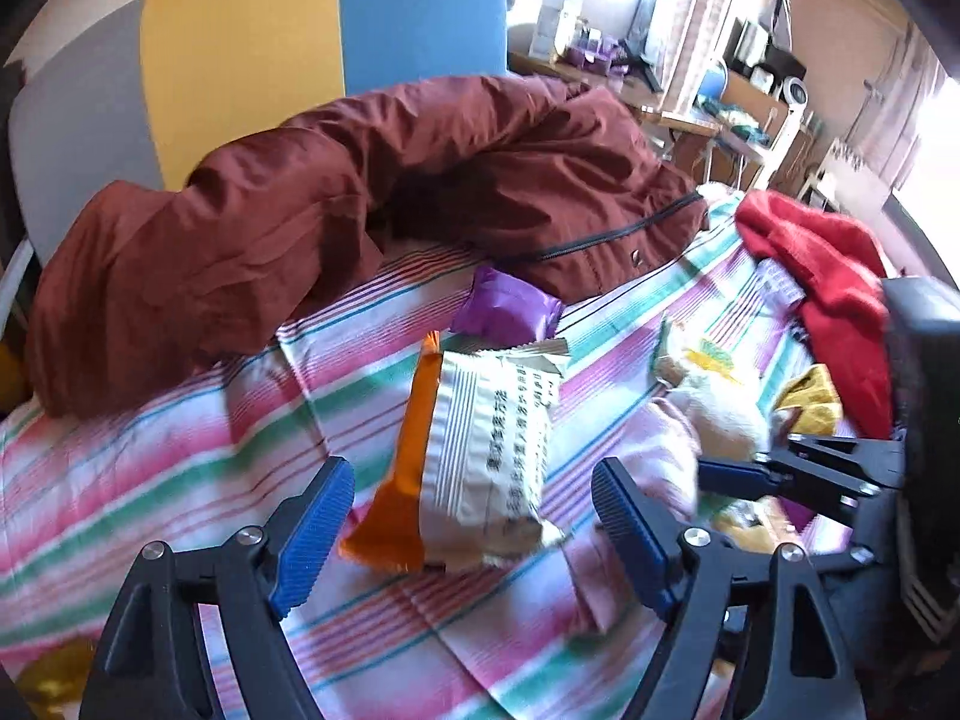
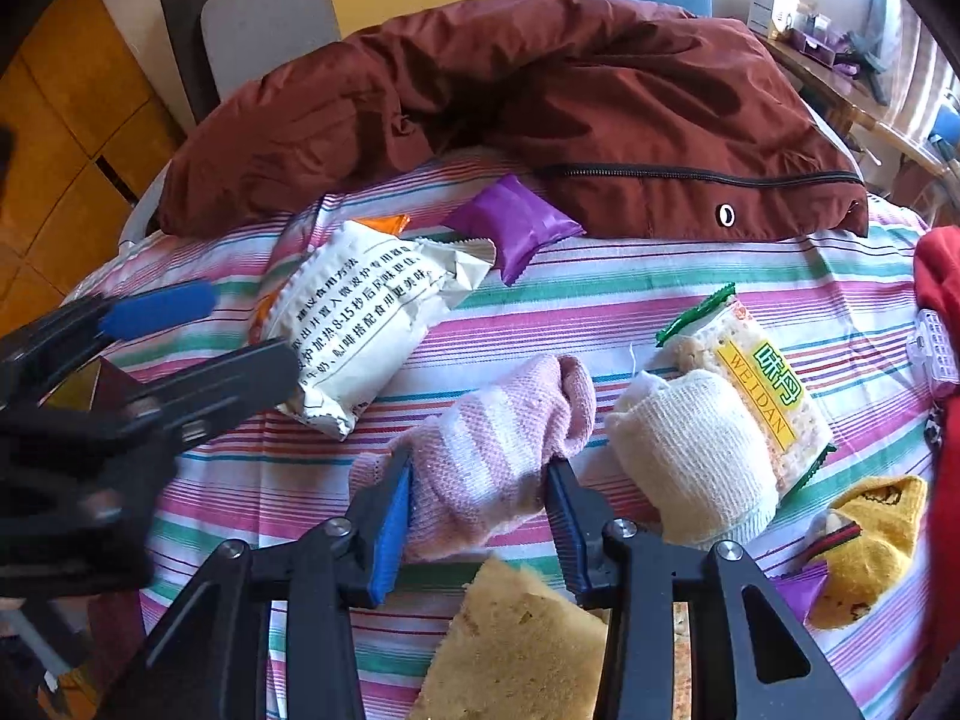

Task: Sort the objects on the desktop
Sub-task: 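Grasp the white-and-orange snack packet with the left tool while the right tool grasps the pink sock, then carry the snack packet and pink sock into the tray with both tools, release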

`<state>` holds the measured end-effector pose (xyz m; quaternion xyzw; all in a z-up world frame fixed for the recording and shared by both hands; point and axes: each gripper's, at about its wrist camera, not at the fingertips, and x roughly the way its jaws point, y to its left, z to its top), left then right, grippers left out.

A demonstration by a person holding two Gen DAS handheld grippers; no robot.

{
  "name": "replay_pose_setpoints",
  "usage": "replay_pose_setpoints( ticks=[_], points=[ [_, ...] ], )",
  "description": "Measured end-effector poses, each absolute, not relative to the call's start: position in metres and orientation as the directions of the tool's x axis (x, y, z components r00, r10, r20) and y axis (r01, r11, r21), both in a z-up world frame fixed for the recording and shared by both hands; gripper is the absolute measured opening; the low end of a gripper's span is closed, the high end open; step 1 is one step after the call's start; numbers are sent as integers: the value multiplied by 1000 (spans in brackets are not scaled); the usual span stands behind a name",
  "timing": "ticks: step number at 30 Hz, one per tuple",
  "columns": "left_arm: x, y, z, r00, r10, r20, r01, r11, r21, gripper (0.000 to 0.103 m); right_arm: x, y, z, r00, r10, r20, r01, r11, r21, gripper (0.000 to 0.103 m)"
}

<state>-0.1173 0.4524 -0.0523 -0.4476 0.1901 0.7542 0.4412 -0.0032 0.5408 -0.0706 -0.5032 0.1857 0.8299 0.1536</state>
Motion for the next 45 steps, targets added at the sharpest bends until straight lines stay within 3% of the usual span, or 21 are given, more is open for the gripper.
replay_pose_setpoints(
  ticks=[8,12,18,37,45],
  points=[
    [-138,472,-80,-172,447,-878,-833,-541,-112,82,-1,543,-71,-441,59,-896,-447,-880,161,43],
    [-134,478,-86,-156,455,-877,-848,-517,-118,64,-3,542,-75,-430,69,-900,-447,-883,146,43],
    [-126,463,-81,-206,486,-849,-836,-539,-106,61,-3,540,-75,-435,83,-896,-433,-892,128,41],
    [-77,323,2,-332,581,-743,-724,-662,-195,61,-3,495,-35,-616,33,-787,-229,-964,138,40],
    [-79,219,17,-455,529,-717,-594,-780,-198,61,5,451,-10,-658,-56,-751,-125,-975,183,40]
  ],
)
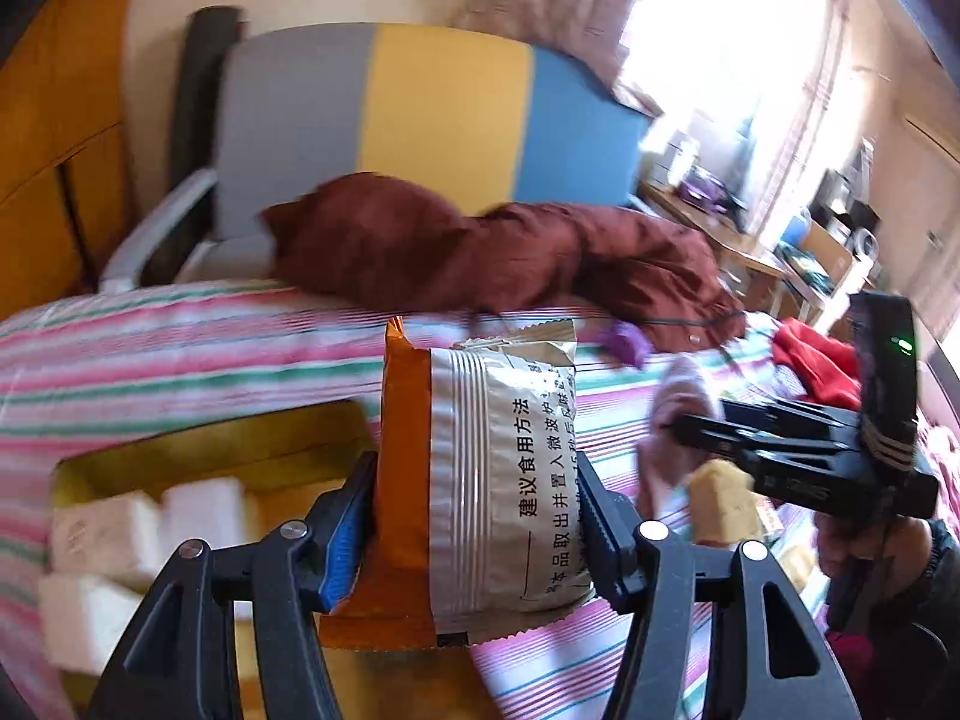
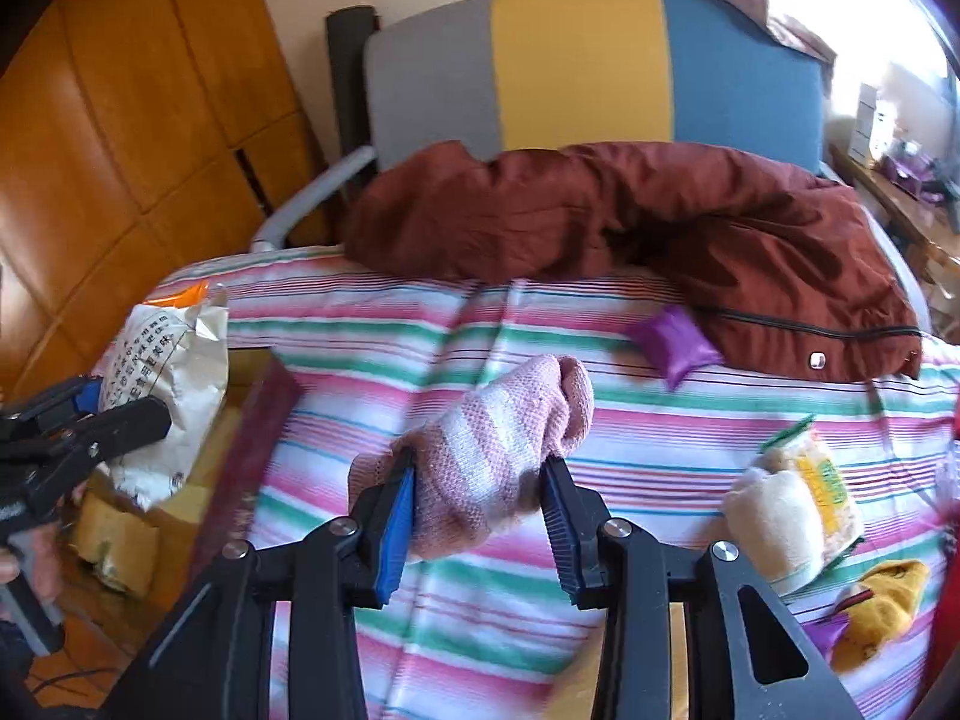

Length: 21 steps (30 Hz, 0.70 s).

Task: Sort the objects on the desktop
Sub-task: 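Carry the snack packet and pink sock into the tray with both tools, release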

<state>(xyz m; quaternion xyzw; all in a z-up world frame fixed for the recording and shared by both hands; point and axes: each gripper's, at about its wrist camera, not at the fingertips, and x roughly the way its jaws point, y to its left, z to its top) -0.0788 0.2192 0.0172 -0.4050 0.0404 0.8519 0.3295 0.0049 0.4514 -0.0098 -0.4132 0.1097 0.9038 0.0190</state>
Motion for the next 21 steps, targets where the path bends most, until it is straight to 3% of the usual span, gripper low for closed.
replay_pose_setpoints(
  ticks=[10,14,21],
  points=[
    [-105,122,-11,-514,392,-763,-406,-895,-186,62,-25,334,18,-667,-181,-722,90,-983,163,40],
    [-109,94,-17,-516,397,-759,-338,-909,-245,64,-52,300,22,-672,-194,-715,94,-980,178,58],
    [-94,59,-9,-571,392,-722,-287,-918,-272,64,-56,270,15,-647,-201,-736,111,-979,170,65]
  ],
)
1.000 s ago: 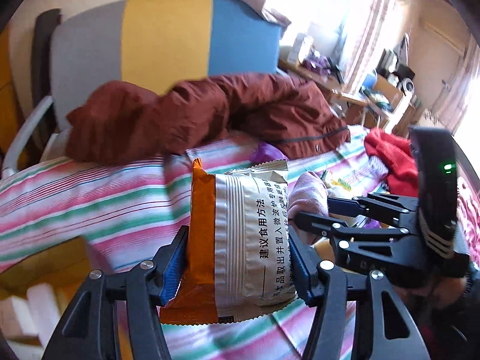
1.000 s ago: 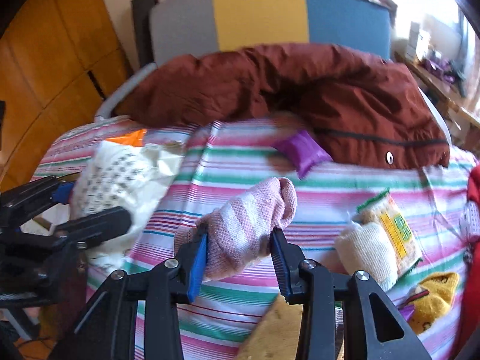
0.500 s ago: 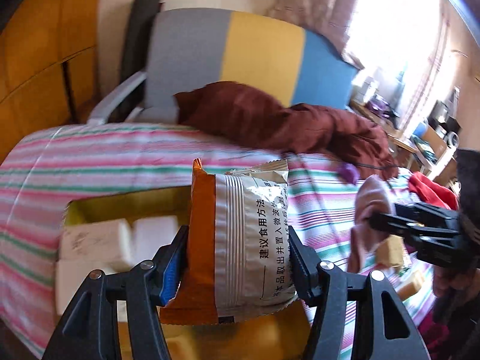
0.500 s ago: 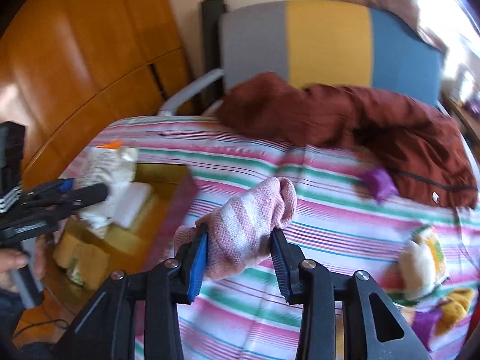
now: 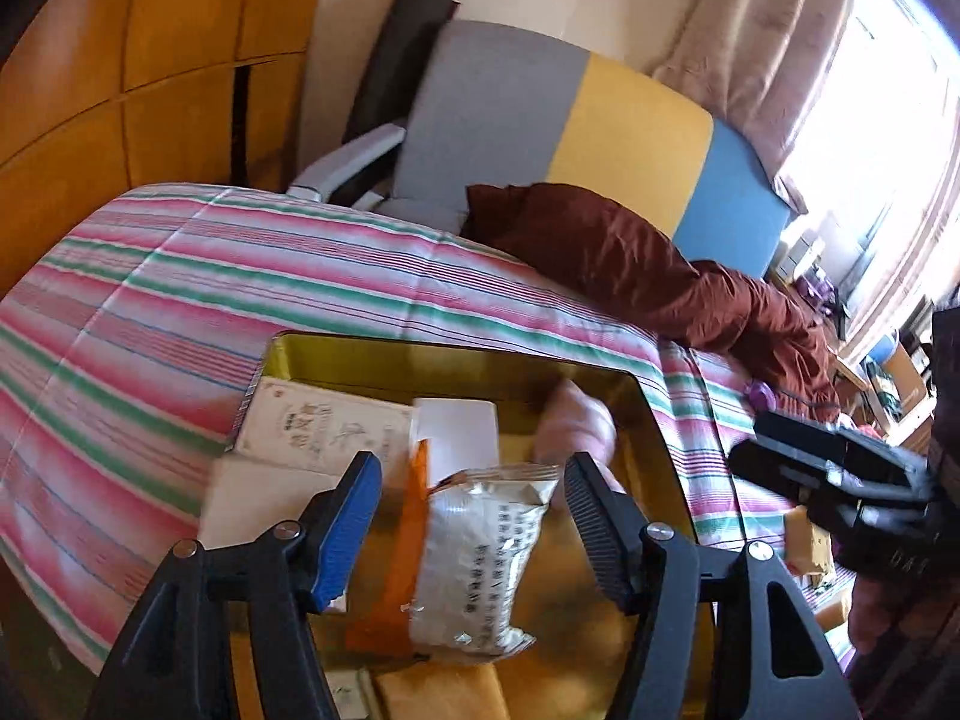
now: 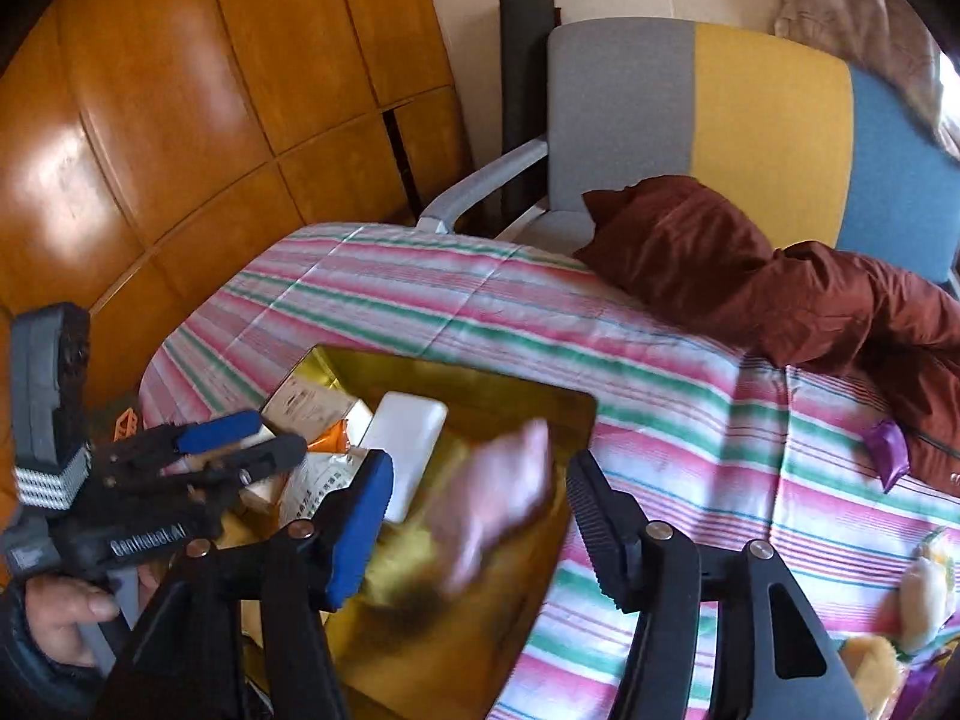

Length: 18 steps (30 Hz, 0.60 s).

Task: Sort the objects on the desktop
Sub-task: 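Carry the snack packet and pink sock into the tray with both tools, release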

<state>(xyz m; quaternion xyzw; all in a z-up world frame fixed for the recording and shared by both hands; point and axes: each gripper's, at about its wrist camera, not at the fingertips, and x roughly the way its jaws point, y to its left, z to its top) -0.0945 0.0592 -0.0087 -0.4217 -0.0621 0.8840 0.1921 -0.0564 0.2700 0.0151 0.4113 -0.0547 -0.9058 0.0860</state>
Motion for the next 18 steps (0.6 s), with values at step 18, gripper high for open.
replay_pose_setpoints(
  ticks=[18],
  points=[
    [-27,54,11,-663,312,-681,-302,-943,-138,64,21,264,-6,-620,-204,-758,70,-976,205,82]
  ],
)
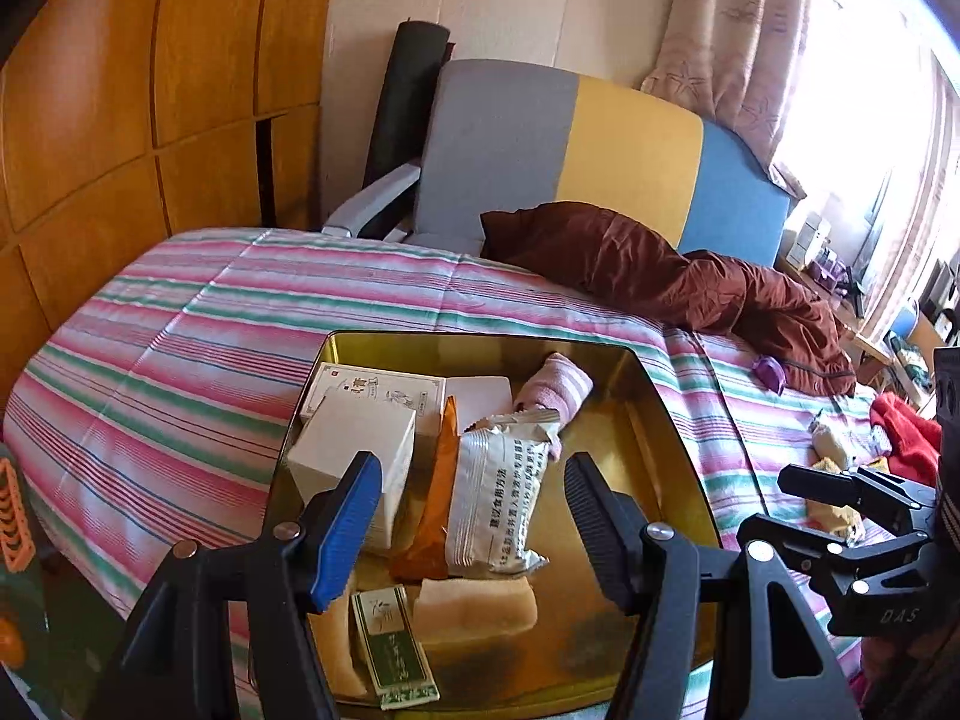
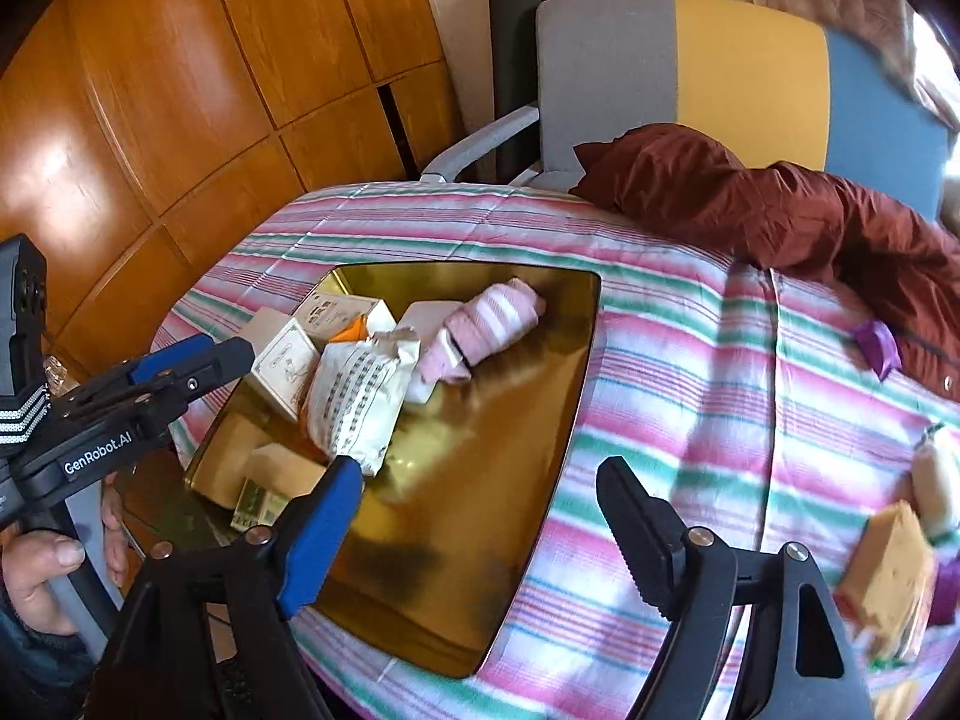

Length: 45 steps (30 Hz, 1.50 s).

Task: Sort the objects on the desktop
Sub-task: 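Move both open tools from the tray back to the pile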

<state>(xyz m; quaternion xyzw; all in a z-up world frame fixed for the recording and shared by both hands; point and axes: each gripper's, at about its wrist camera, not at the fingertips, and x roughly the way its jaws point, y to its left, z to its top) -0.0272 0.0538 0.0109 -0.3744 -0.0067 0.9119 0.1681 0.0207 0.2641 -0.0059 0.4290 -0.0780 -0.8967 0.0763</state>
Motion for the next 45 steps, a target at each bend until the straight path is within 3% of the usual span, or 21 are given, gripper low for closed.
replay_pose_setpoints(
  ticks=[25,45],
  points=[
    [4,90,17,-640,367,-675,-413,-905,-101,64,74,308,-15,-623,-107,-775,-63,-980,186,86],
    [14,125,5,-564,440,-698,-513,-850,-121,64,133,429,5,-559,134,-818,-432,-890,149,89]
  ],
)
